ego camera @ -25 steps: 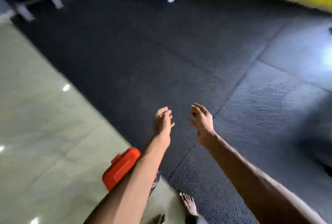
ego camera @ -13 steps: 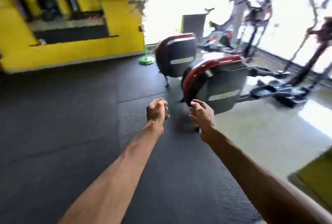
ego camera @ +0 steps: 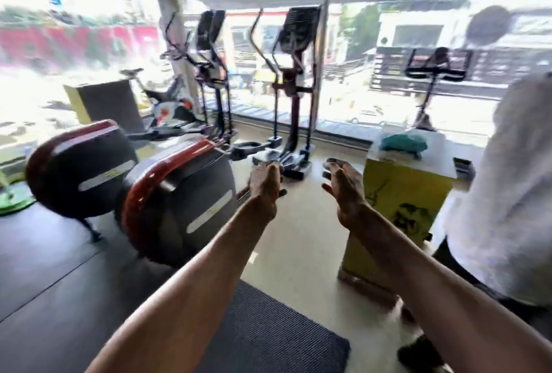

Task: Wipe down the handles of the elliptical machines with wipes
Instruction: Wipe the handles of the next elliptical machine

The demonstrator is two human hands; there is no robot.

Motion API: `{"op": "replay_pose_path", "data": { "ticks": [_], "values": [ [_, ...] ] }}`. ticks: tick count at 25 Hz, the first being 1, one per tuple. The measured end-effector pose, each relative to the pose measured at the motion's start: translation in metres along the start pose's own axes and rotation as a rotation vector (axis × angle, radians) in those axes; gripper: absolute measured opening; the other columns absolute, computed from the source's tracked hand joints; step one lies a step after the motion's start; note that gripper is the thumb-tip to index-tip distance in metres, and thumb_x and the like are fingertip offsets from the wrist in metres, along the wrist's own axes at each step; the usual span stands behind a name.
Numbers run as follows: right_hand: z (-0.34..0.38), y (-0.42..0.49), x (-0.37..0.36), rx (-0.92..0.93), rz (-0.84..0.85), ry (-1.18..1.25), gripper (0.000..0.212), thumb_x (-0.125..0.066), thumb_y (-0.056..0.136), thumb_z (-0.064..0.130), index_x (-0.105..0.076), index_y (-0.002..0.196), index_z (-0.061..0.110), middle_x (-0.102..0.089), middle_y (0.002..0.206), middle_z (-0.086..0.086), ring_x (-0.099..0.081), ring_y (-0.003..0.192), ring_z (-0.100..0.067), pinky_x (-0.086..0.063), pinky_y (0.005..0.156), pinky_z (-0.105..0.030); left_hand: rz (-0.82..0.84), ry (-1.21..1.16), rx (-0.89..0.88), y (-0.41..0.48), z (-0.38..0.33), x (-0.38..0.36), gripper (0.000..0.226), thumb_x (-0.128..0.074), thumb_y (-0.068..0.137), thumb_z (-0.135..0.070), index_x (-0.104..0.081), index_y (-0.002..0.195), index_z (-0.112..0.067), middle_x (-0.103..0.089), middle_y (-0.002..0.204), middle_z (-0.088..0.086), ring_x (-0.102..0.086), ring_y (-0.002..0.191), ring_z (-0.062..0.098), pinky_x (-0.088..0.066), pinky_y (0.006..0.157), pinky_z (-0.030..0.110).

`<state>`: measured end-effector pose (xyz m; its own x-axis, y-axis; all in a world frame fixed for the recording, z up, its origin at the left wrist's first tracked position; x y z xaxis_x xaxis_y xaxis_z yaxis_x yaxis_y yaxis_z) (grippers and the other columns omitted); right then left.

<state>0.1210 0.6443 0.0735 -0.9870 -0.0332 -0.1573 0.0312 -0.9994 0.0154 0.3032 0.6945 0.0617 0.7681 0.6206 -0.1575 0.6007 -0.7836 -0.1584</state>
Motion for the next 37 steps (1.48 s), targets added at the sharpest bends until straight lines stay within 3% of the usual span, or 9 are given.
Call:
{"op": "replay_pose_path", "data": {
  "ticks": [4,8,11,17,20,23,27,32,37],
  "values": [
    [0.010,0.079,0.019,0.033,-0.135,-0.042,0.018,-0.060,0.101,0.016,-0.069,0.087,0.024,-0.070,0.092,0.000,-0.067,0.098,-0.021,-0.058,0.090,-0.043,0.186,0.024,0.005,0.069,-0.003,-0.084,0.017,-0.049,0.099,-0.015,-0.066,0.101,-0.013,-0.063,0.097,0.008,-0.061,0.087,0.020,-0.056,0.073,0.037],
    [0.020,0.153,0.029,0.082,-0.311,-0.100,0.014,-0.064,0.099,0.016,-0.070,0.086,0.019,-0.068,0.088,-0.002,-0.064,0.091,-0.022,-0.056,0.071,-0.035,0.315,0.049,0.021,0.149,-0.013,-0.150,0.016,-0.050,0.096,-0.015,-0.066,0.093,-0.016,-0.068,0.105,0.007,-0.065,0.098,0.023,-0.059,0.077,0.039],
    [0.016,0.192,0.042,0.049,-0.421,-0.137,0.017,-0.063,0.098,0.016,-0.073,0.109,0.007,-0.071,0.090,-0.002,-0.064,0.085,-0.017,-0.059,0.084,-0.047,0.407,0.085,0.043,0.188,-0.015,-0.195,0.014,-0.051,0.095,-0.016,-0.065,0.094,-0.019,-0.069,0.106,0.005,-0.067,0.111,0.028,-0.060,0.087,0.047],
    [0.001,0.295,0.086,0.043,-0.564,-0.198,0.021,-0.062,0.100,0.022,-0.073,0.115,0.013,-0.074,0.098,0.000,-0.068,0.087,-0.016,-0.060,0.090,-0.044,0.531,0.149,0.066,0.261,0.008,-0.295,0.026,-0.051,0.094,-0.016,-0.067,0.114,-0.013,-0.072,0.113,0.010,-0.067,0.109,0.028,-0.061,0.075,0.038],
    [-0.015,0.357,0.113,0.032,-0.576,-0.246,0.012,-0.062,0.097,0.023,-0.072,0.105,0.025,-0.075,0.101,0.002,-0.070,0.096,-0.021,-0.060,0.093,-0.046,0.561,0.193,0.046,0.301,0.027,-0.348,0.032,-0.054,0.092,-0.017,-0.066,0.122,-0.012,-0.072,0.115,0.011,-0.067,0.094,0.022,-0.055,0.061,0.029],
    [-0.026,0.439,0.145,0.036,-0.575,-0.291,0.013,-0.061,0.098,0.017,-0.067,0.093,0.028,-0.074,0.104,-0.002,-0.069,0.097,-0.024,-0.059,0.090,-0.045,0.563,0.227,0.023,0.348,0.042,-0.417,0.021,-0.060,0.089,-0.015,-0.070,0.107,-0.015,-0.075,0.104,0.008,-0.066,0.081,0.018,-0.057,0.067,0.031],
    [-0.041,0.545,0.197,-0.006,-0.589,-0.362,0.007,-0.061,0.099,0.015,-0.066,0.097,0.020,-0.072,0.099,-0.006,-0.064,0.088,-0.023,-0.056,0.085,-0.043,0.555,0.324,0.028,0.400,0.067,-0.508,0.030,-0.067,0.074,-0.022,-0.068,0.104,-0.017,-0.075,0.108,0.019,-0.070,0.084,0.032,-0.061,0.072,0.040],
    [-0.071,0.660,0.251,-0.103,-0.530,-0.561,0.017,-0.065,0.092,0.013,-0.075,0.105,0.015,-0.076,0.106,-0.010,-0.071,0.099,-0.031,-0.059,0.090,-0.045,0.569,0.509,-0.041,0.455,0.099,-0.600,0.033,-0.072,0.090,-0.007,-0.064,0.122,-0.009,-0.072,0.116,0.012,-0.067,0.089,0.021,-0.051,0.047,0.014],
    [-0.101,0.721,0.271,-0.106,-0.373,-0.954,0.028,-0.062,0.091,0.009,-0.077,0.115,0.012,-0.075,0.121,-0.011,-0.069,0.112,-0.030,-0.053,0.097,-0.034,0.623,0.789,-0.177,0.496,0.138,-0.655,0.050,-0.085,0.078,-0.026,-0.063,0.122,-0.019,-0.070,0.118,0.006,-0.067,0.105,0.027,-0.061,0.083,0.046]
  ]
}}
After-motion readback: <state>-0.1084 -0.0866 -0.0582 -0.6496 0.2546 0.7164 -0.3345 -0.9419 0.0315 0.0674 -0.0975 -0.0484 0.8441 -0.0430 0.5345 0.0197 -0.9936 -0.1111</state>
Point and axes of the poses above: each hand's wrist, its own y-axis towards the middle knuckle, its own x-axis out of the back of the hand, z = x × y, the point moved 6 cm from there along y, towards the middle knuckle
